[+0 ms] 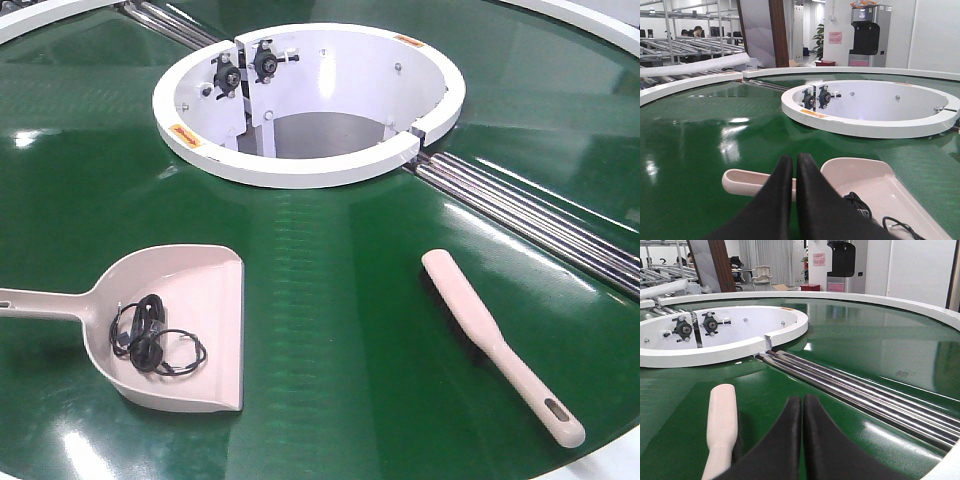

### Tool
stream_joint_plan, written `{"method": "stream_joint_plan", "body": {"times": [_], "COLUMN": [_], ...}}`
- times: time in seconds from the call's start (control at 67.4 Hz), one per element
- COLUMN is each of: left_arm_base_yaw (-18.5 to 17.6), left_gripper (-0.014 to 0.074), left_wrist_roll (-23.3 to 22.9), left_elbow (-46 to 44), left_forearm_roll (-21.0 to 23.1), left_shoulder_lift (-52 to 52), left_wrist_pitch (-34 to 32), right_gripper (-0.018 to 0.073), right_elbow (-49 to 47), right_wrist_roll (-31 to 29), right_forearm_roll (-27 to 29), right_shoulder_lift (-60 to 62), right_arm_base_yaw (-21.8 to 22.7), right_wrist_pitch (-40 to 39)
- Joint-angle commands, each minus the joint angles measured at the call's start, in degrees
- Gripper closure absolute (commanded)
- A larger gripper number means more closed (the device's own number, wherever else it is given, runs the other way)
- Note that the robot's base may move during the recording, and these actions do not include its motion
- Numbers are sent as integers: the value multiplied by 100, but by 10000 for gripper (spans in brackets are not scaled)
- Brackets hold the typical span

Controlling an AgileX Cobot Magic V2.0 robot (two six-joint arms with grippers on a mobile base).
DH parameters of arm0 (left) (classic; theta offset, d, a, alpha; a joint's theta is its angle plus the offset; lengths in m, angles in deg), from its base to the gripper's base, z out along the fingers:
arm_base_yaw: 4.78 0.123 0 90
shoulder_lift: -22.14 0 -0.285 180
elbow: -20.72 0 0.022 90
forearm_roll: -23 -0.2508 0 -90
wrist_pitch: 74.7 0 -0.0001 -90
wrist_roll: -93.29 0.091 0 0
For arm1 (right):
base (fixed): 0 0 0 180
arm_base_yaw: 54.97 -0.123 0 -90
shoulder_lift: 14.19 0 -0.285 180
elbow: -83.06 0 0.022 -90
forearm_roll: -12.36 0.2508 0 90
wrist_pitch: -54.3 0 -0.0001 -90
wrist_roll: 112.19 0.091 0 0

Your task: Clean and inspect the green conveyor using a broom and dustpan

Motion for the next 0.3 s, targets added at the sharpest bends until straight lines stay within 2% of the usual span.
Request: {"method": "stream_joint_plan", "body": {"times": [0.0,0.282], "left_arm_base_yaw": [-2,-2], "left_gripper": [603,603], "left_wrist_roll": [-48,-48], "left_elbow": [157,157], "left_forearm_roll": [11,11], "left_shoulder_lift": [89,89], "left_wrist_pitch": [-410,-410], "right_gripper": [569,569], "right_elbow": [64,64], "right_wrist_roll": [-3,-3], "right_forearm_roll": [-37,-37], "right_shoulder_lift": [102,102], "right_arm_base_yaw": [42,42], "right_wrist_pitch": [-467,-467]}}
